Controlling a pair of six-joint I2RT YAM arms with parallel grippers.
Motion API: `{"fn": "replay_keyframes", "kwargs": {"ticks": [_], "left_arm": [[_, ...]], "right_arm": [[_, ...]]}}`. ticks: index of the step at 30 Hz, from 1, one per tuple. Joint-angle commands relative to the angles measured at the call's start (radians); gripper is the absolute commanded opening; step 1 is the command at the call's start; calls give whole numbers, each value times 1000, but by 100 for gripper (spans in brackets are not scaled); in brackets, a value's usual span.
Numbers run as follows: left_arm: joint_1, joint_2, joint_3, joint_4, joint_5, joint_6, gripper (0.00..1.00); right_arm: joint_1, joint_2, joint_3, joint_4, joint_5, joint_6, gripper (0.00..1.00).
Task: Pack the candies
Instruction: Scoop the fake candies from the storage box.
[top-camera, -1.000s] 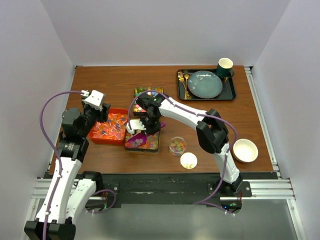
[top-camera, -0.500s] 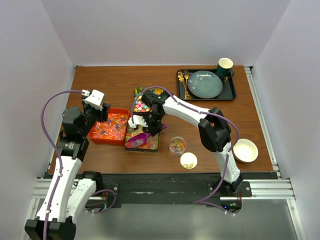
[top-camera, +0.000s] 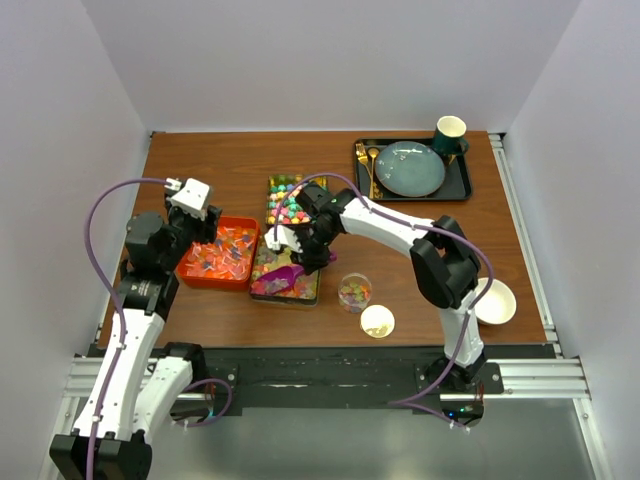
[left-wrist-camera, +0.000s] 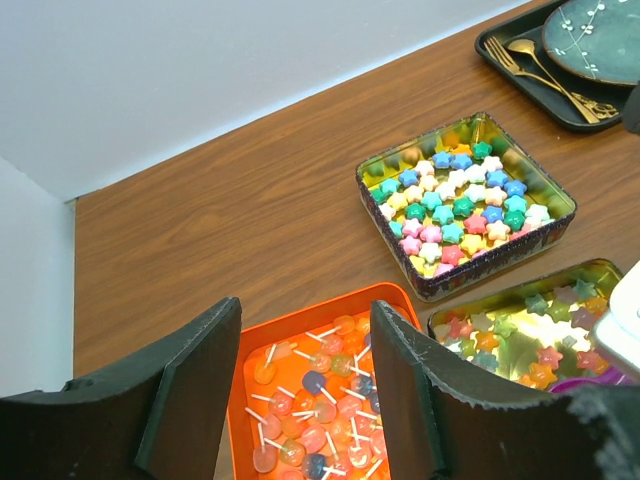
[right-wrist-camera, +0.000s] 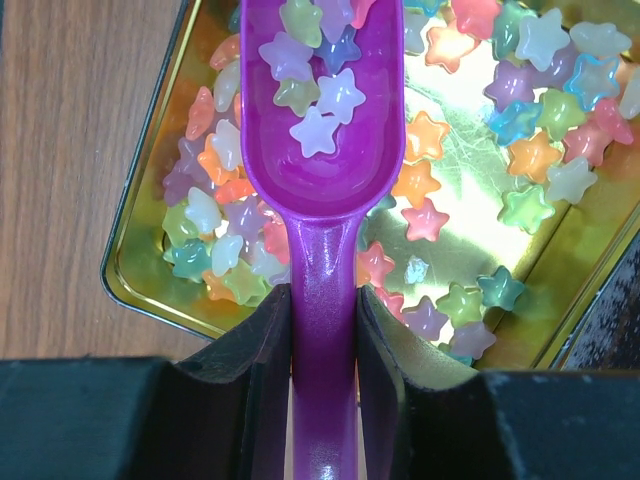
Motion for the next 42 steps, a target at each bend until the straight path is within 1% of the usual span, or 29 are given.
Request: {"fn": "replay_keyframes", "kwargs": {"ticks": [1,7,12,14,15,18,20,23,29,37,40,41,42], "left_arm": [[16,4,2,38,6,19,59],[23,19,6,40,15,25,59],[29,30,5,47,25,26,59],[34,33,2,49,31,28,59],[35,33,2,52,32,28,59],[39,39,-3,57,38,28,59],[42,42,-6,61,42,28,59],[46,42,-6,61,45,29,59],[51,42,-12,63,52,32,59],[60,47,-23,76,60,32,59],[63,47,-26,78,65,32,59],[62,47,-26,76,62,32,59],[63,45,-27,75,63,31,59]], "right_arm": [[-29,-58,-82,93,-7,70,0],[-36,-89,-145,153,-13,110,0],[-33,-46,-101,100,35,99,0],[-29,-38,-93,97,59,76,5],[-26,-33,-90,80,70,63,12],[-19,-14,-73,52,93,38,22],[-19,-9,-63,43,92,36,27],[-18,0,-52,35,87,45,31],[-10,34,-15,11,90,46,34],[17,62,10,-6,135,16,34],[17,69,19,-12,122,19,25],[19,72,25,-14,119,21,18],[19,75,26,-17,116,24,14]]}}
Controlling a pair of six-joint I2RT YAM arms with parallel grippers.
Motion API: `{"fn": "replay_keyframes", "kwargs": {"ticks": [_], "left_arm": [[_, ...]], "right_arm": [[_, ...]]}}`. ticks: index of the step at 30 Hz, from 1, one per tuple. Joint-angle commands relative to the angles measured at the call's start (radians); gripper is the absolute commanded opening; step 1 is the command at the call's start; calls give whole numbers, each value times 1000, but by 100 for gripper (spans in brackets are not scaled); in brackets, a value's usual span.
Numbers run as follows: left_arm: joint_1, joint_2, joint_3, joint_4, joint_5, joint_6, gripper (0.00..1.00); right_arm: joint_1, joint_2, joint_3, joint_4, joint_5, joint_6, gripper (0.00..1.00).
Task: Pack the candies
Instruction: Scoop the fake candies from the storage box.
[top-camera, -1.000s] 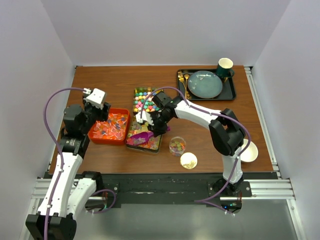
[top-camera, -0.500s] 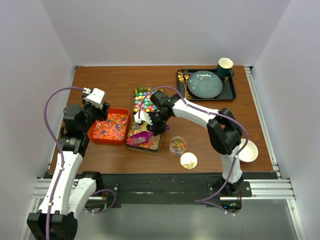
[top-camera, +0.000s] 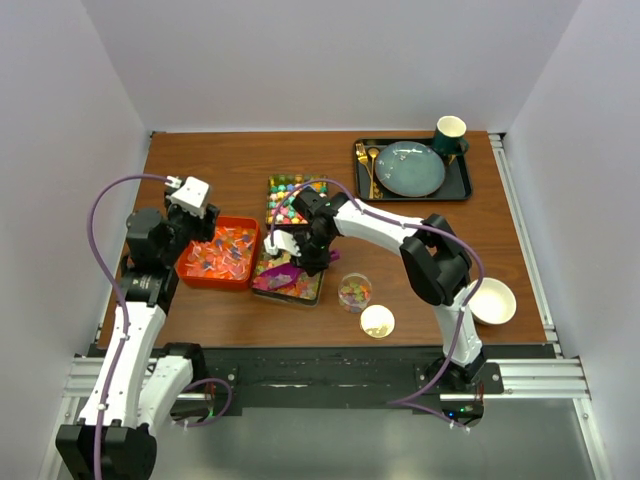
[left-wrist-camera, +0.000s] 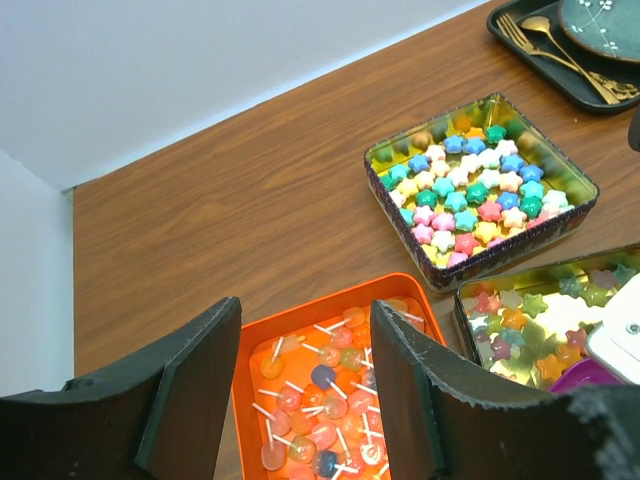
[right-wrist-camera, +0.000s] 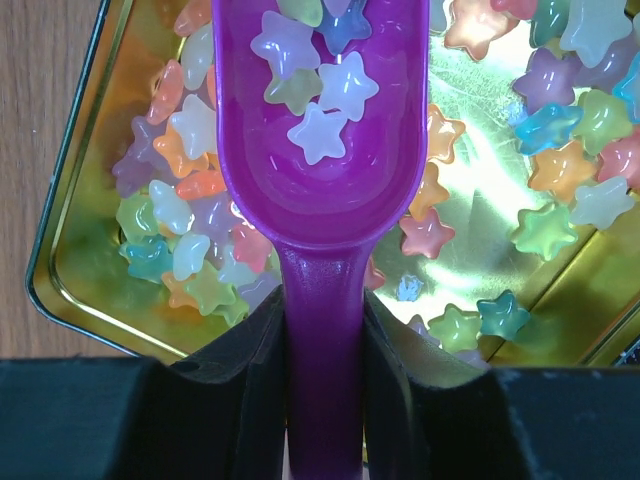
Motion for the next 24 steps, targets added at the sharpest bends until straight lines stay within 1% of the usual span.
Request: {"fn": "replay_keyframes", "kwargs": {"ticks": [1,2,5,10,12,16,24], "left_arm": [[12,-2,-14,44,15,9,59],[12,-4,-17,41,16,7,59],[14,-5,-18,40,18,9,59],[14,-7,-26,51,18,10,59],[14,-7,-31,55,19,10,59],[14,-4,-46,69,24,9,59],[14,42,-52,104,56,18,59]], "right_arm": [[6,25,25,-26,25,1,11],[6,27,25,-23,25,5,5],[4,22,23,-13,22,19,0],[-7,-30,-21,56,2,38,0],[-20,-45,-37,76,-32,41,0],[-39,-70,-44,76,-70,47,0],[-73,-116,-86,60,-86,27,0]]}}
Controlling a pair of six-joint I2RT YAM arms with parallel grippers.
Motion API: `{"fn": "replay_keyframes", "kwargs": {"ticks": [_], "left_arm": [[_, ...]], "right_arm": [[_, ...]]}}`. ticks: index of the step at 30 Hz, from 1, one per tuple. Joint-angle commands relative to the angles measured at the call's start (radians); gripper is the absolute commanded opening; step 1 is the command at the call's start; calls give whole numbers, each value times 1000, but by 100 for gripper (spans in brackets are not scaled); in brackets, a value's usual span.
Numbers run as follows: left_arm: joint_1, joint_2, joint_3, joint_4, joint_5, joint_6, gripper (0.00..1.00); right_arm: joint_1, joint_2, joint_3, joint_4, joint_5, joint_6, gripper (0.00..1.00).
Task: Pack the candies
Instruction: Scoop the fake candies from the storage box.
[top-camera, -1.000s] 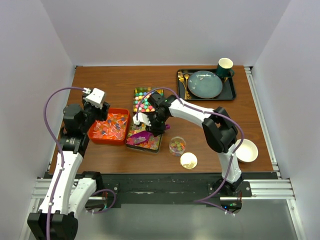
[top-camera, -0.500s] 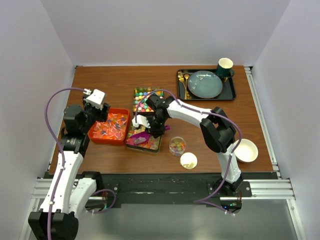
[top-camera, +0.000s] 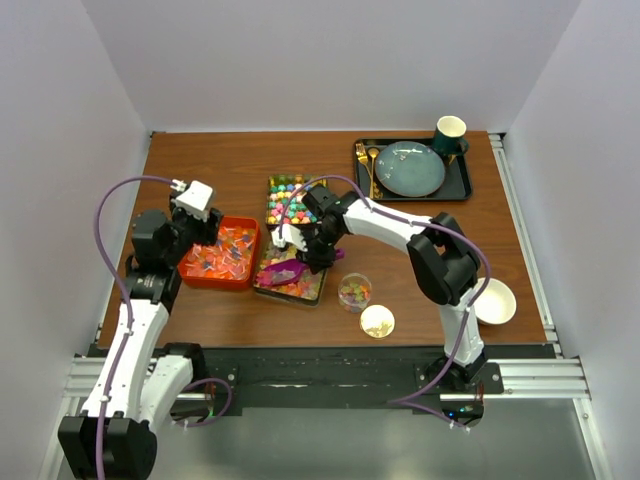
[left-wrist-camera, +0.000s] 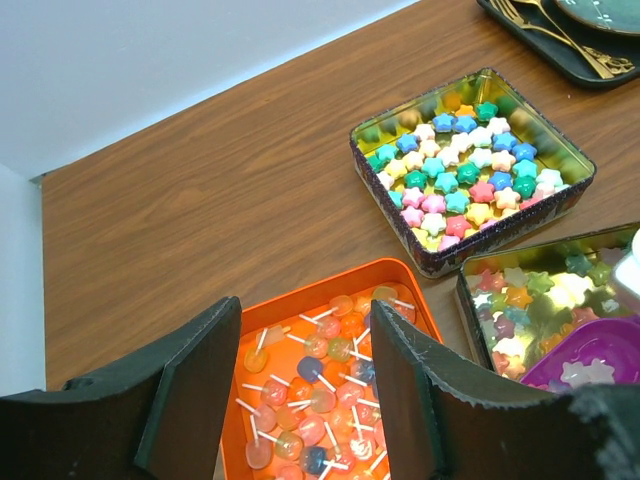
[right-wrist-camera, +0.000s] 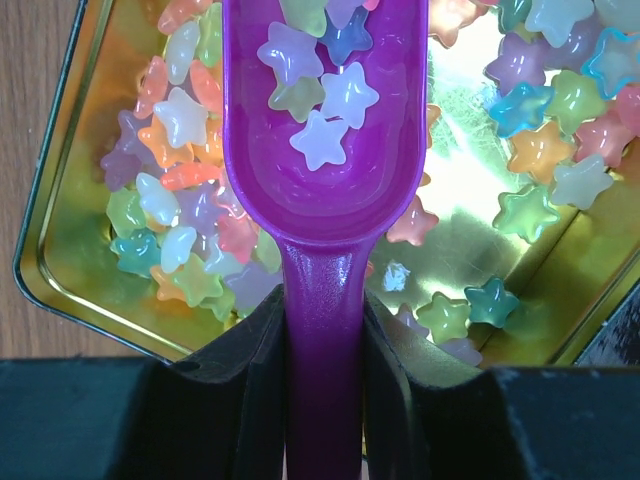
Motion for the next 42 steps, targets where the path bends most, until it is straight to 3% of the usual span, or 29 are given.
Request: {"fn": "replay_keyframes", "kwargs": {"ticks": [1,11,29,42], "left_arm": [[7,35,-1,79,36,16,59],[7,130,28,113,16,70,59],[7,228,87,96,39,139,60],[7,213,110,47,27,174,60]], "right_arm": [[-28,-83,-33,1,-34,-7,0],[-61,-200,-222,259,-108,56,0],[-80,-296,-432,382,-139,-7,0],[-107,-385,-515,469,-221,68,0]]}}
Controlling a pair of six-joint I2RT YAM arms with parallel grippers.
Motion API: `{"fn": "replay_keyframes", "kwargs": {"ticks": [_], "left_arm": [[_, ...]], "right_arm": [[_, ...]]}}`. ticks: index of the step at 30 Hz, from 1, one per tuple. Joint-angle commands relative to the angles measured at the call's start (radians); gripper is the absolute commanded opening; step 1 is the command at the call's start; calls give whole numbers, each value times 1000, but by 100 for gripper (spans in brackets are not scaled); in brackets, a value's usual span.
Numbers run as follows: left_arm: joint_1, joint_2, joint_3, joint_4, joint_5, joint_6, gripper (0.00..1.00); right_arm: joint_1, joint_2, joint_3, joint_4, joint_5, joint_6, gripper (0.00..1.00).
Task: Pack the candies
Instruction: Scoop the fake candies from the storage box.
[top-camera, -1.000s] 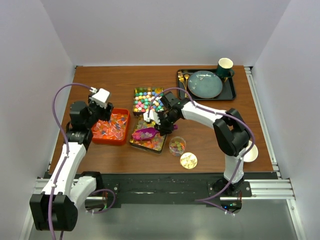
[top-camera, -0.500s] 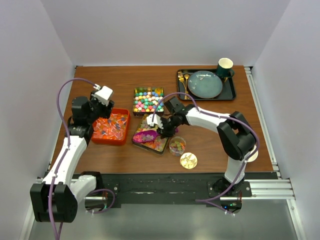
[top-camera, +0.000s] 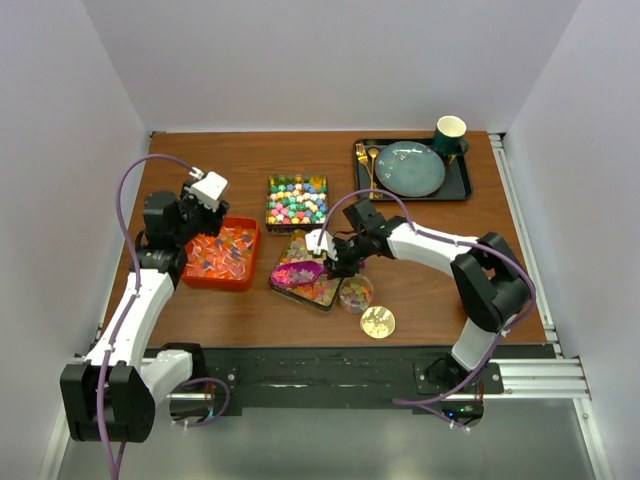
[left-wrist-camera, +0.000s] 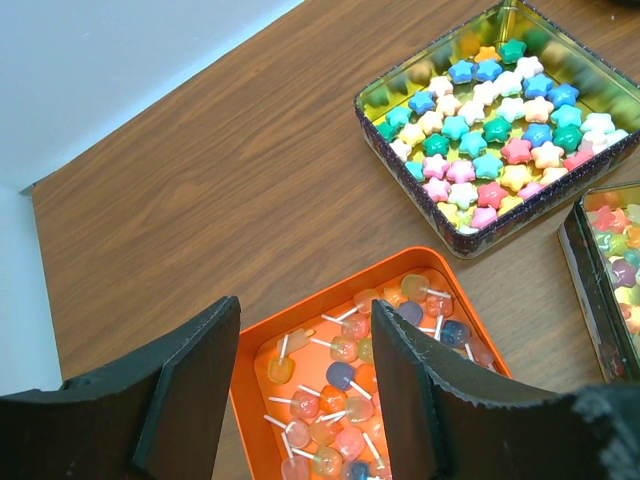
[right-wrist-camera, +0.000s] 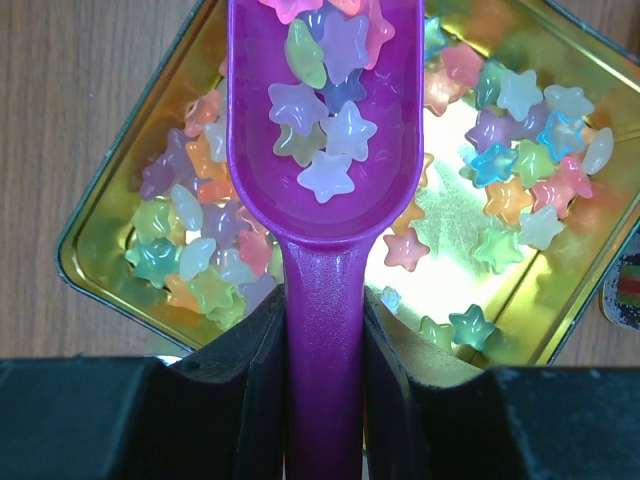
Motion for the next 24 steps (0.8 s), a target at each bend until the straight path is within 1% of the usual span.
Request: {"fn": "replay_keyframes", "kwargs": {"ticks": [1,5,6,7,8,9,10,12,13,14,16,18,19,21,22,23,24], "left_arm": [[7,-17,51,-6,0,32,60],[7,-15,60,-17,-8,40,60],[7,-15,62,-24,-9,41,60],[7,-14,66,-29,-9,41,60],[7,-12,77,-34,-9,43,60],[7,-11,81,-41,-14,44,60],[7,-9,88,-44,-15,44,60],[9,-5,91,-45,-31,46,60],[9,-5,94,-44,-34,44,60],[9,-5,92,-46,-37,43,60],[9,-3,94,-49,-32,40,61],[9,-3,89,-43,-9,38,62],[9,-6,83,-34,-2,35,62],[9,-14,46,17,8,17,64],[9,-17,31,21,12,8,65],[9,-25,0,82,18,-12,65],[9,-28,-13,93,34,-23,65]], "right_arm": [[-13,-55,-6,59,-80,27,0],[-27,-73,-3,122,-111,115,0],[-30,-78,-1,145,-118,172,0],[-38,-85,-4,219,-121,216,0],[-45,-96,-4,263,-124,329,0],[-52,-101,-1,304,-131,385,0],[-59,-107,3,379,-125,431,0],[-62,-137,-13,459,-80,535,0],[-61,-148,-19,525,-65,562,0],[-62,-153,-23,539,-48,583,0],[-61,-159,-10,515,-28,608,0],[-61,-179,-10,469,-31,565,0],[-65,-209,-10,377,-34,529,0],[-79,-251,-26,302,-35,430,0],[-97,-287,-26,203,-32,391,0],[-107,-303,-24,159,-19,349,0],[-122,-312,-20,121,-16,343,0]]}}
